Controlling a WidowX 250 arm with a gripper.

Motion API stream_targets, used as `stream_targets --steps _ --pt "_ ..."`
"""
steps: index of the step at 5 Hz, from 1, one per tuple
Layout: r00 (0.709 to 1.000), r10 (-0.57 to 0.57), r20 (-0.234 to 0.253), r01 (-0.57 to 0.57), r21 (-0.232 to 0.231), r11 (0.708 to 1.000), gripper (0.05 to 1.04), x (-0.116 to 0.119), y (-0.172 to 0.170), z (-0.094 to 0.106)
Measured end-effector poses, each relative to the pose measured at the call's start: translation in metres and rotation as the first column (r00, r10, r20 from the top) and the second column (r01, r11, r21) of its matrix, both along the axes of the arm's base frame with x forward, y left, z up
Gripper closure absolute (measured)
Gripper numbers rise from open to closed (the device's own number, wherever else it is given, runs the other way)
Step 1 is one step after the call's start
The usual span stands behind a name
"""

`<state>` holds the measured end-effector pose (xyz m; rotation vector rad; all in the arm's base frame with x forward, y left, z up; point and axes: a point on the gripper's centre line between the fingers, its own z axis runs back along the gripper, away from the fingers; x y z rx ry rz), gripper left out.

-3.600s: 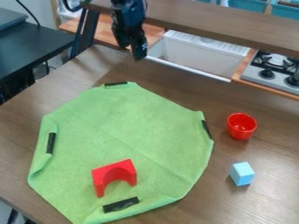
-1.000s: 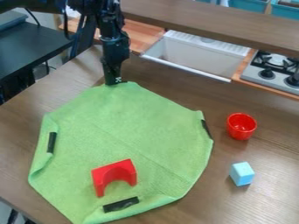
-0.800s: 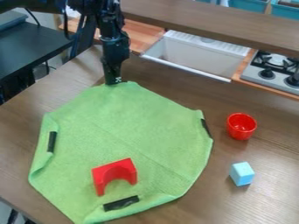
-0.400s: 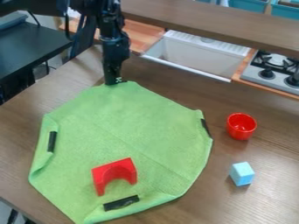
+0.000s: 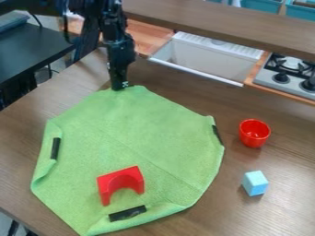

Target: Covers the red figure with the cloth from bottom left to right

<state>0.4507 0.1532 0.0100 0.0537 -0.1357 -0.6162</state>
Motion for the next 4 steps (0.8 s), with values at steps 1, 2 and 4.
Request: stream_targets --steps 1,2,4 --pt "0.999 -0.012 -0.037 0.013 0.004 1.0 0.887 -0.0058 0.0004 -0.0007" --pt "0.998 -0.022 -0.051 0.022 0.006 1.0 0.655 -0.0075 0.0007 -0.0005" --pt "0.999 -0.005 -0.035 0.007 0.048 0.999 0.109 -0.0039 0.0043 0.0"
